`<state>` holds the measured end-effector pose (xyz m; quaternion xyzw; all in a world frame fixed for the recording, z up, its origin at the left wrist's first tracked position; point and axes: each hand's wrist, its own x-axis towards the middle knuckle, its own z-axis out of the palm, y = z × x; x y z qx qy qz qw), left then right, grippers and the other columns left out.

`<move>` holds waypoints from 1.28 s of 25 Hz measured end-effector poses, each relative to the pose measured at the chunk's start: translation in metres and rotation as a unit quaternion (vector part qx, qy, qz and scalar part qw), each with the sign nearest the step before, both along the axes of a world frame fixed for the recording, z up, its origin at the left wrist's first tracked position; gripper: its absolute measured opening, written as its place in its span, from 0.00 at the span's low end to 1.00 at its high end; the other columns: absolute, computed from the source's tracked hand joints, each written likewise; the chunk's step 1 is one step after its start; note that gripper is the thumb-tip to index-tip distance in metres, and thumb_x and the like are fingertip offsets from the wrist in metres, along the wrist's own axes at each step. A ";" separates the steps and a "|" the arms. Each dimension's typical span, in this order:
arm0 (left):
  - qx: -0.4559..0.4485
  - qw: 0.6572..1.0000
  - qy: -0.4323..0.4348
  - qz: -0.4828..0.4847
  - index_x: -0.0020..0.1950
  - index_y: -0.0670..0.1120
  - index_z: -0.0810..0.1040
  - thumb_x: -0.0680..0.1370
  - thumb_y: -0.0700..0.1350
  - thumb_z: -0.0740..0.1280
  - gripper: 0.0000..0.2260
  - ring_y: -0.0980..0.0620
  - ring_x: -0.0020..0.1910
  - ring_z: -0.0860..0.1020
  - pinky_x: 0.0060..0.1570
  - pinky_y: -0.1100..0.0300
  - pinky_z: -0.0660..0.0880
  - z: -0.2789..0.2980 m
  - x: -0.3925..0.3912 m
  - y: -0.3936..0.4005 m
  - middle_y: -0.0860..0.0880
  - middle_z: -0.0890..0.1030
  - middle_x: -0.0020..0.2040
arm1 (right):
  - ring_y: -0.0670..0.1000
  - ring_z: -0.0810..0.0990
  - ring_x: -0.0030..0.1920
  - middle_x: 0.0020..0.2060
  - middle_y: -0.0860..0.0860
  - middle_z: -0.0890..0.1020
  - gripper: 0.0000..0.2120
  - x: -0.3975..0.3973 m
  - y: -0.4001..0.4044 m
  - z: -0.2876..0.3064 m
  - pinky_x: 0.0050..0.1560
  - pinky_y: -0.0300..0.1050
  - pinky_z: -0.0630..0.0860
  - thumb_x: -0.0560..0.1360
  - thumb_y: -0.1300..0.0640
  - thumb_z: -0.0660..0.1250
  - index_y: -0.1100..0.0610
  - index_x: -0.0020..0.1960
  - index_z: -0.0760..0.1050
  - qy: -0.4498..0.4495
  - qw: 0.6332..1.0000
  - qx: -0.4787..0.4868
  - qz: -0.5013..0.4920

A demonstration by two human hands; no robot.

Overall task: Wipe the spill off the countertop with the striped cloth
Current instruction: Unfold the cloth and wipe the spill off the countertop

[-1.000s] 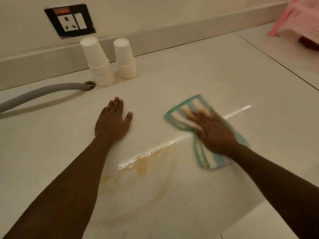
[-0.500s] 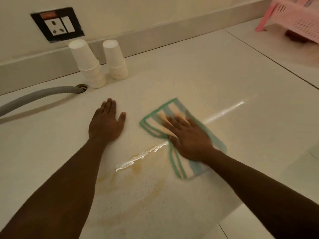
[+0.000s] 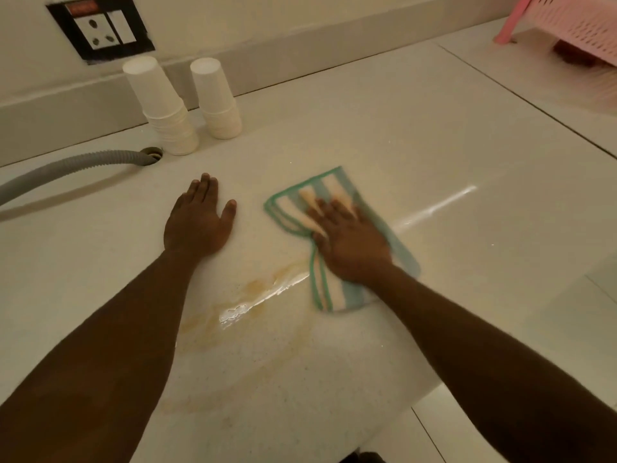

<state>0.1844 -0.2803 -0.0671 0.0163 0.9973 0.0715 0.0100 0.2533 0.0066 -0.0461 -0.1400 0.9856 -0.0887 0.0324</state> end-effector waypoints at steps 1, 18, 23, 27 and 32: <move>0.001 1.000 -0.001 0.001 0.79 0.46 0.48 0.80 0.62 0.45 0.32 0.49 0.79 0.49 0.76 0.51 0.48 0.000 0.000 -0.001 0.47 0.49 0.81 | 0.51 0.54 0.78 0.78 0.48 0.56 0.25 0.022 -0.002 0.001 0.76 0.55 0.50 0.82 0.44 0.46 0.45 0.78 0.51 -0.001 0.999 0.002 0.049; 0.034 0.998 -0.053 0.019 0.79 0.44 0.49 0.82 0.57 0.49 0.29 0.49 0.79 0.48 0.76 0.54 0.46 0.013 0.004 -0.011 0.46 0.49 0.80 | 0.51 0.57 0.77 0.77 0.47 0.59 0.25 0.076 -0.005 -0.004 0.76 0.54 0.52 0.81 0.43 0.45 0.45 0.77 0.54 0.006 0.978 -0.016 0.207; 0.035 0.997 -0.046 0.055 0.79 0.45 0.48 0.82 0.57 0.48 0.29 0.51 0.79 0.47 0.76 0.54 0.46 0.013 0.045 -0.065 0.48 0.48 0.81 | 0.56 0.62 0.75 0.76 0.50 0.62 0.26 0.024 0.094 -0.004 0.74 0.58 0.56 0.81 0.45 0.46 0.47 0.78 0.54 0.053 0.997 0.016 0.044; 0.033 0.995 -0.046 0.077 0.79 0.44 0.49 0.83 0.56 0.49 0.28 0.50 0.79 0.48 0.76 0.54 0.46 0.017 0.077 -0.110 0.47 0.48 0.80 | 0.53 0.56 0.77 0.78 0.49 0.57 0.25 -0.022 0.034 -0.001 0.74 0.57 0.53 0.82 0.46 0.49 0.47 0.78 0.55 0.029 0.998 0.003 -0.048; 0.044 0.993 -0.049 0.096 0.79 0.44 0.49 0.83 0.56 0.50 0.29 0.50 0.79 0.48 0.76 0.54 0.47 0.019 0.104 -0.137 0.47 0.48 0.80 | 0.52 0.57 0.77 0.78 0.49 0.58 0.25 0.050 -0.078 -0.002 0.74 0.54 0.53 0.81 0.45 0.48 0.47 0.78 0.55 0.021 0.997 0.006 0.073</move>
